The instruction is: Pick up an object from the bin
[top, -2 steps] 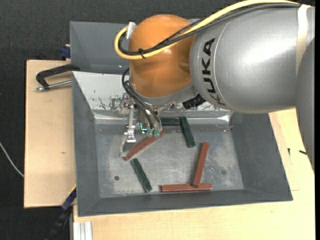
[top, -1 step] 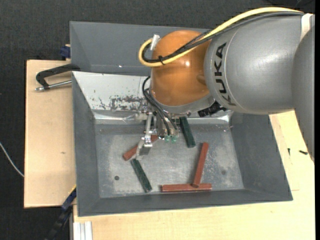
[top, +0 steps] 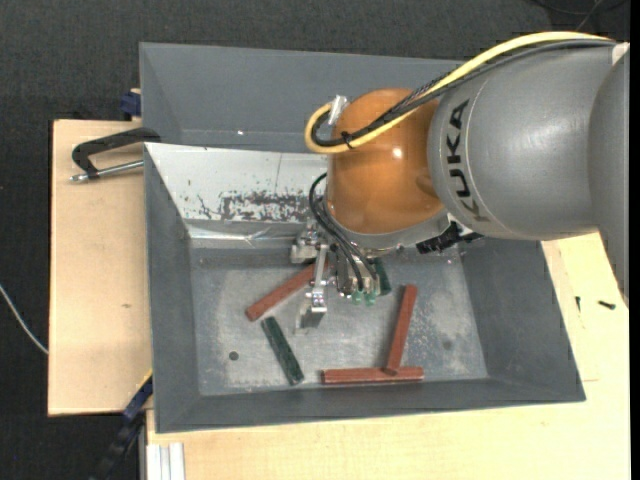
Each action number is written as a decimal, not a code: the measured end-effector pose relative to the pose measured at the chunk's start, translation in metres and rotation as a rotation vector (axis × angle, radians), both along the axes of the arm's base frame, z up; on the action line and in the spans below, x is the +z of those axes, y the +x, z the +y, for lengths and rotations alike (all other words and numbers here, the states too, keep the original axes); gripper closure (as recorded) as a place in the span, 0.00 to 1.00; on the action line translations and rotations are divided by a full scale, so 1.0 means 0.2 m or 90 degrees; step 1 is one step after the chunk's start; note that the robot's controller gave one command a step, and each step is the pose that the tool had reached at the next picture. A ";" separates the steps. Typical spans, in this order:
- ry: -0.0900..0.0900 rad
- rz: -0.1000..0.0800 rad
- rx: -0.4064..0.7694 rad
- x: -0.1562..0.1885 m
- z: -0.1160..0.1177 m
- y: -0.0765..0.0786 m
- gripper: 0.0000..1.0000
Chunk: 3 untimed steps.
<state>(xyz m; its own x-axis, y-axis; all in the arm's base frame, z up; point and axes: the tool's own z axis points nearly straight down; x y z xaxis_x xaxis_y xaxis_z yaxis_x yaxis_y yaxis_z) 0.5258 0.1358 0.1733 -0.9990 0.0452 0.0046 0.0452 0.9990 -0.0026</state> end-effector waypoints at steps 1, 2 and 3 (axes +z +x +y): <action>0.007 -0.010 -0.099 -0.43 0.07 0.10 1.00; 0.010 -0.046 -0.105 -0.40 0.04 0.17 0.00; 0.011 -0.044 -0.105 -0.40 0.04 0.16 0.00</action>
Offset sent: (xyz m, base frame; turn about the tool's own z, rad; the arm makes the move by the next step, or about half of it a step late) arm 0.0000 0.0000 0.0000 0.0000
